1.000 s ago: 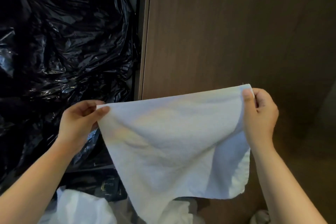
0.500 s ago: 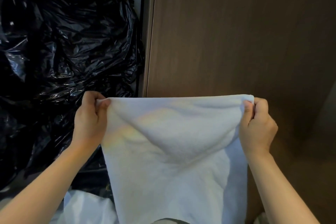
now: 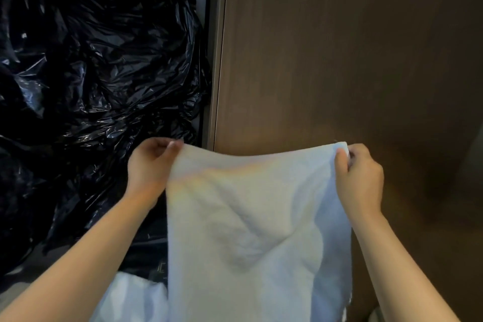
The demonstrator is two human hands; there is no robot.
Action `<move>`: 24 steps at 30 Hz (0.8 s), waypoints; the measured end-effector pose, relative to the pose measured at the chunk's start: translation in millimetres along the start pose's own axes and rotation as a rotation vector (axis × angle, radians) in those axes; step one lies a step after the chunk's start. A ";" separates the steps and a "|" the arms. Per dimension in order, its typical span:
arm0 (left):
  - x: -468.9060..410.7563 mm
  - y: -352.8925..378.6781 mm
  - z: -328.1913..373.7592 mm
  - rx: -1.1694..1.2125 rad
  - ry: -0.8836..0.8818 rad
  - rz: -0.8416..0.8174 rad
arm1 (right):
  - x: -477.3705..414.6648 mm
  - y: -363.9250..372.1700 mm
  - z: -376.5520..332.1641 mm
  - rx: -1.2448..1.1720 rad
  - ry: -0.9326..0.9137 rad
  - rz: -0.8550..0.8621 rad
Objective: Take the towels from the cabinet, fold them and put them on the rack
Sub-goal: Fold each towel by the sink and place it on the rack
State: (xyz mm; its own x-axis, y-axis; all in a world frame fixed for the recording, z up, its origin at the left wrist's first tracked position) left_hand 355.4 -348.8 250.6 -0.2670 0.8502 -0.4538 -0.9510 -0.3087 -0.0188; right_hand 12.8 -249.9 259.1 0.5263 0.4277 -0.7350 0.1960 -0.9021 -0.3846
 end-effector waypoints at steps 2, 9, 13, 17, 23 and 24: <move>10.0 3.0 -4.9 -0.048 -0.039 0.002 | 9.9 1.6 -0.1 -0.070 0.017 -0.002; 15.1 -14.4 9.8 -0.100 0.332 0.266 | 8.9 -20.9 -3.3 -0.255 -0.024 0.248; 9.6 -8.9 0.4 -0.348 0.443 0.260 | 7.0 -6.4 2.1 -0.174 0.002 0.135; 12.4 7.8 -11.1 -0.270 0.329 0.171 | 12.6 14.0 11.7 -0.159 0.143 0.000; 23.3 18.0 12.4 0.075 0.078 0.082 | 26.0 3.0 -13.3 -0.434 0.252 0.022; 29.6 19.6 20.3 0.114 0.113 0.035 | 31.0 -0.4 -22.6 -0.479 0.222 0.026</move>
State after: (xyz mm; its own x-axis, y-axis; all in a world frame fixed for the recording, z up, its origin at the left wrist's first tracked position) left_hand 325.8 -321.0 254.9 -0.2871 0.7844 -0.5497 -0.9547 -0.2813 0.0972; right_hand 47.7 -237.6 249.1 0.6884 0.4291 -0.5848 0.5094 -0.8599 -0.0312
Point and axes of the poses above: each hand's wrist, its own x-axis away from the middle knuckle, its own y-axis out of the palm, z = x × y, the point moved 1 cm from there along -x, towards the middle knuckle, and after that the axes turned 2 degrees about y, right-handed, at the moved point
